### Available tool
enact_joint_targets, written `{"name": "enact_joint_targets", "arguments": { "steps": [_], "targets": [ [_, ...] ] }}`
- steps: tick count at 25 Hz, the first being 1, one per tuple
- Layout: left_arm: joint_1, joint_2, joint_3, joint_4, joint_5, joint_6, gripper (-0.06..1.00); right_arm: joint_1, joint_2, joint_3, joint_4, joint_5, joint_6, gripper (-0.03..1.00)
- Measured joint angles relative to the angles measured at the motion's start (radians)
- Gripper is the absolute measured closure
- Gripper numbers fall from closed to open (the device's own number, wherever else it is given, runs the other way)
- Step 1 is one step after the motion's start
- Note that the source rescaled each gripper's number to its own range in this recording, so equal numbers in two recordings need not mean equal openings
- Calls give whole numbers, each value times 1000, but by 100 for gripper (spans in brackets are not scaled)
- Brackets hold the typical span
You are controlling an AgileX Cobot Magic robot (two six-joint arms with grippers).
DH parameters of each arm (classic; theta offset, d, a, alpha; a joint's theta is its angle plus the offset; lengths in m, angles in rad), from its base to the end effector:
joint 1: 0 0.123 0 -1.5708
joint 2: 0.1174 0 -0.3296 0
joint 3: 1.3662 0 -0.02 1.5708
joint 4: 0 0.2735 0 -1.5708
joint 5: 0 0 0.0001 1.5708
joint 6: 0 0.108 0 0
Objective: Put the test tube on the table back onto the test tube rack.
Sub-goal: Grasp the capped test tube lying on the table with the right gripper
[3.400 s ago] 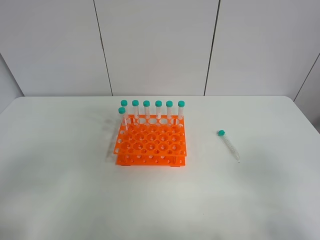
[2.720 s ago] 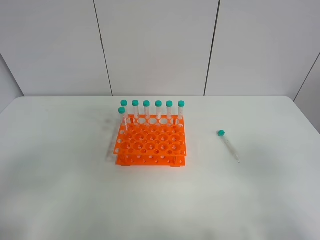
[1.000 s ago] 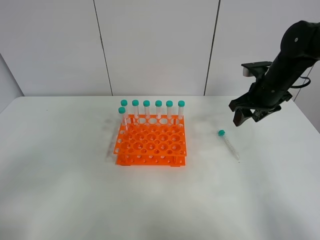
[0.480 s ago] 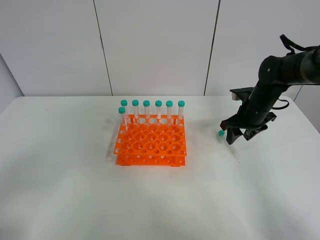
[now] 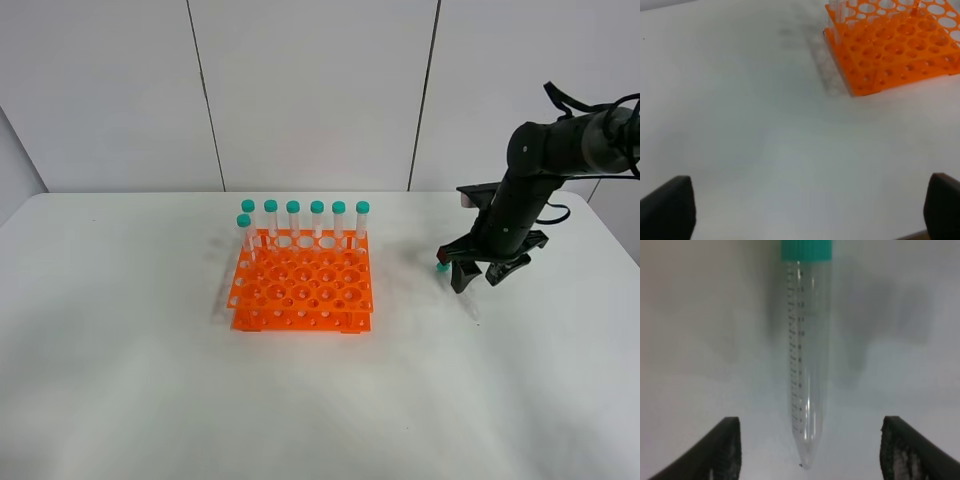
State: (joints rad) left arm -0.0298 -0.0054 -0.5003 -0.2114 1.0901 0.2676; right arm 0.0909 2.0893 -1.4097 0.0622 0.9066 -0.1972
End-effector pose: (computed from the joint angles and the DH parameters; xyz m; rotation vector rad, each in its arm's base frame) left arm -0.0188 -0.0196 0.2794 0.3179 2.0263 -0.1063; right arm 0.4393 0.0453 0.1445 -0.3846 3.0422 0.0712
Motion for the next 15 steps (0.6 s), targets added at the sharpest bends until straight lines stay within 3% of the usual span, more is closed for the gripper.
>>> {"name": "enact_joint_targets", "arguments": {
  "steps": [7,15],
  "targets": [
    [0,0,0,0,0,0,-6,7,51,0,1,36,0,3],
    [0,0,0,0,0,0,-6,63,51,0,-8,-33,2,3]
  ]
}}
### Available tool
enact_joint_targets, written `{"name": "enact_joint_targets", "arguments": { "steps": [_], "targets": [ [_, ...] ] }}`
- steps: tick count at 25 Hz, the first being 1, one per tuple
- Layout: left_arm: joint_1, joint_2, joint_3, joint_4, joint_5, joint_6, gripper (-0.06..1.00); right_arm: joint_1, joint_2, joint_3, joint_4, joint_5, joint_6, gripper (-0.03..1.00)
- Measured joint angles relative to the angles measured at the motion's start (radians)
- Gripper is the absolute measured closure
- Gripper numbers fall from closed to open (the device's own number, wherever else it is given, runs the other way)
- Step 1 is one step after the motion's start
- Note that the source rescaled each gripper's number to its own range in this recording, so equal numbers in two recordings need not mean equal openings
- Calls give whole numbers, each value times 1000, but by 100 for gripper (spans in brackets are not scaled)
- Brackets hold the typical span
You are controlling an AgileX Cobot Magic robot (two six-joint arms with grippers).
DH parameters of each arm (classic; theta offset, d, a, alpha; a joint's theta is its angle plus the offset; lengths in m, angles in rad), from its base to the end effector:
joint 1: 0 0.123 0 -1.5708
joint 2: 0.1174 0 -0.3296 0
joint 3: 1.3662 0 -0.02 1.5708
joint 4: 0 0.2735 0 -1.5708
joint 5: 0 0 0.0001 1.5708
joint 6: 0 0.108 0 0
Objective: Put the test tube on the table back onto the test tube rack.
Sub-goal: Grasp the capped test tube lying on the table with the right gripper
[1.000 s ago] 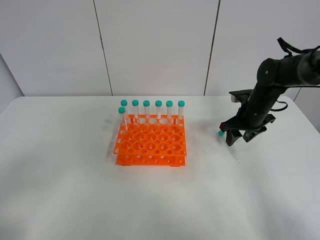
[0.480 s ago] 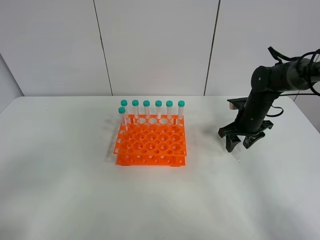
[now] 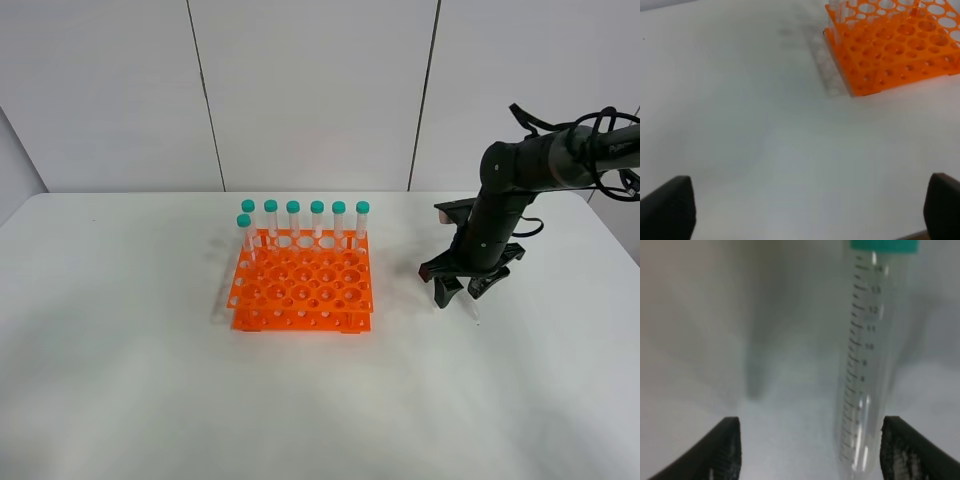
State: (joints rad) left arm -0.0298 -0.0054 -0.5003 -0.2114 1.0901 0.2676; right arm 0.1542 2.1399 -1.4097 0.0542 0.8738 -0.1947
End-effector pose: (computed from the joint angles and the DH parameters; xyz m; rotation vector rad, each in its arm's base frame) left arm -0.0188 -0.0196 0.2794 0.3179 2.0263 -0.1063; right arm 0.4396 0.0729 0.1222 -0.4844 3.0479 0.0639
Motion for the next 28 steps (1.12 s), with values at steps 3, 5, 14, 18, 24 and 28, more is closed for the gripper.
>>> {"name": "enact_joint_targets", "arguments": {
  "steps": [3,5,14,18,24,28],
  "targets": [
    [0,0,0,0,0,0,-6,0,0,0,-44,-5,37,7],
    [0,0,0,0,0,0,-6,0,0,0,-85,-5,68,10],
    [0,0,0,0,0,0,-6,0,1,0,-93,-4,81,12],
    [0,0,0,0,0,0,-6,0,37,0,-76,2,87,12],
    [0,0,0,0,-1,0,-6,0,39,-2,-74,1,88,16],
    [0,0,0,0,-1,0,-6,0,40,-2,-74,0,88,45]
  ]
}}
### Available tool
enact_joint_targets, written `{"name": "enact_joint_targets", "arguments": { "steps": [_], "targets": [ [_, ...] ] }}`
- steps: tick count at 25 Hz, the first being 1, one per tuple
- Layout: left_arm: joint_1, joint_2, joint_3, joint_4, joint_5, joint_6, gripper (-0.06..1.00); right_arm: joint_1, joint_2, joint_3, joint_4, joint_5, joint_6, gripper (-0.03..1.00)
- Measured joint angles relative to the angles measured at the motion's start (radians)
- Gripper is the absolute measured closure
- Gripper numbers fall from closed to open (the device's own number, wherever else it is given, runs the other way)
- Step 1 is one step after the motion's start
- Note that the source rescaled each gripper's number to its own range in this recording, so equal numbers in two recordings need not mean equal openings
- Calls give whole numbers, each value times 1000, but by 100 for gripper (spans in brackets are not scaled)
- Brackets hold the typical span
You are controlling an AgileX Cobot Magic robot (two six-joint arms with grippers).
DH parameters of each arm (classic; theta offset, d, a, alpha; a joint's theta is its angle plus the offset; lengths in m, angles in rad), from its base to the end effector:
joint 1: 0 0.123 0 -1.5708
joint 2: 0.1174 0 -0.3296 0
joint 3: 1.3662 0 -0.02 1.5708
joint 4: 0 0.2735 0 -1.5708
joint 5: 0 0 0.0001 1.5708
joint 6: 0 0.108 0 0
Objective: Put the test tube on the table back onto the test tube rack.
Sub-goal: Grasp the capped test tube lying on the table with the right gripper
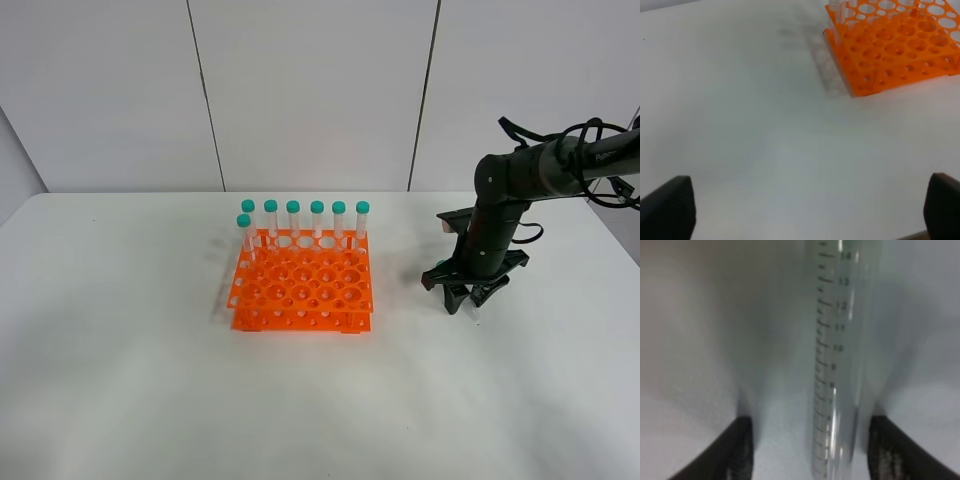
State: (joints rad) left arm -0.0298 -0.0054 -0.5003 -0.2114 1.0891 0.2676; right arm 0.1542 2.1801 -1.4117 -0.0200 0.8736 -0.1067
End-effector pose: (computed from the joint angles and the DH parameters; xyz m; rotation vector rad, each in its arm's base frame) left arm -0.0187 -0.0195 0.2795 0.3176 2.0254 -0.1061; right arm 0.4406 0.0668 0.1047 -0.4262 3.0959 -0.0235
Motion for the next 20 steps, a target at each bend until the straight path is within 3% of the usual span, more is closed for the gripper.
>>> {"name": "enact_joint_targets", "arguments": {
  "steps": [1,2,3,4,15,20],
  "targets": [
    [0,0,0,0,0,0,-6,0,0,0,0,0,0,61],
    [0,0,0,0,0,0,-6,0,0,0,0,0,-1,85],
    [0,0,0,0,0,0,-6,0,0,0,-1,0,-2,97],
    [0,0,0,0,0,0,-6,0,0,-1,-2,0,-5,92],
    [0,0,0,0,0,0,-6,0,-16,-1,-48,49,-69,92],
    [0,0,0,0,0,0,-6,0,-106,-1,3,46,-135,92]
  ]
}}
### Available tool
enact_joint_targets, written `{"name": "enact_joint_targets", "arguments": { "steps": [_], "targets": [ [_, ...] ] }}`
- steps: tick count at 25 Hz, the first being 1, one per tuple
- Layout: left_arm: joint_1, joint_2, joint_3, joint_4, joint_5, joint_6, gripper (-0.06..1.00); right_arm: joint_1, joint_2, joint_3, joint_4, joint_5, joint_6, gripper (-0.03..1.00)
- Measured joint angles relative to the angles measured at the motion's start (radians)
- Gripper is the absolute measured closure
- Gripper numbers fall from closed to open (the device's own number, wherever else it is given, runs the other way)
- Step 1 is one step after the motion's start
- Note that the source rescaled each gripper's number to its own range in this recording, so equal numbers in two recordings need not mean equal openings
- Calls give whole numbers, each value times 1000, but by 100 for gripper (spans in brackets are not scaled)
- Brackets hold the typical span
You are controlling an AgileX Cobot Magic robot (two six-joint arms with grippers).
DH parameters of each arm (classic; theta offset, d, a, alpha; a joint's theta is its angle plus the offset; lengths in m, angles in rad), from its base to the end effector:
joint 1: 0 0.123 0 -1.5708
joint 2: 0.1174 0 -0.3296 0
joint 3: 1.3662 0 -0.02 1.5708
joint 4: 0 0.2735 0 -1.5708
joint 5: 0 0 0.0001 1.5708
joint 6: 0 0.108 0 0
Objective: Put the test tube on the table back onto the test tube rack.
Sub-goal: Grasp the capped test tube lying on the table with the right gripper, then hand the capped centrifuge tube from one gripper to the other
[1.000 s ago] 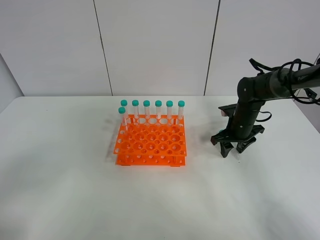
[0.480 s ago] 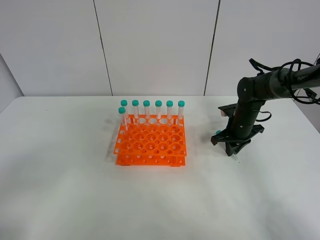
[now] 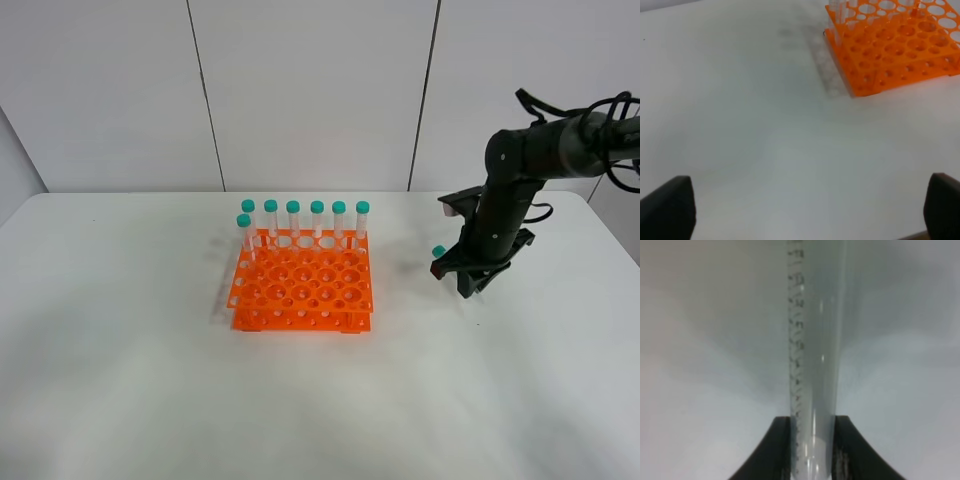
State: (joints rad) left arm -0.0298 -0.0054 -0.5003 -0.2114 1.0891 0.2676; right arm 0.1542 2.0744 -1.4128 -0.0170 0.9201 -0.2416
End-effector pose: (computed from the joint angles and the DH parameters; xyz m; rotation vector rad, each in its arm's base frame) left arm -0.0187 -0.0195 0.2795 0.3176 2.0254 -0.1061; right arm 0.4354 0.0662 0.1516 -0.6175 3.0030 -0.0264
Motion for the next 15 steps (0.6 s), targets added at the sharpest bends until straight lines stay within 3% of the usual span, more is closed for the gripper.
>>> {"name": "enact_joint_targets", "arguments": {
  "steps": [10,13,15],
  "targets": [
    [0,0,0,0,-1,0,-6,21,-224,4,193,-100,-205,92],
    [0,0,0,0,-1,0,-6,82,-242,5,188,-115,-221,92],
    [0,0,0,0,-1,0,-6,135,-243,7,110,-128,-182,92]
  ]
}}
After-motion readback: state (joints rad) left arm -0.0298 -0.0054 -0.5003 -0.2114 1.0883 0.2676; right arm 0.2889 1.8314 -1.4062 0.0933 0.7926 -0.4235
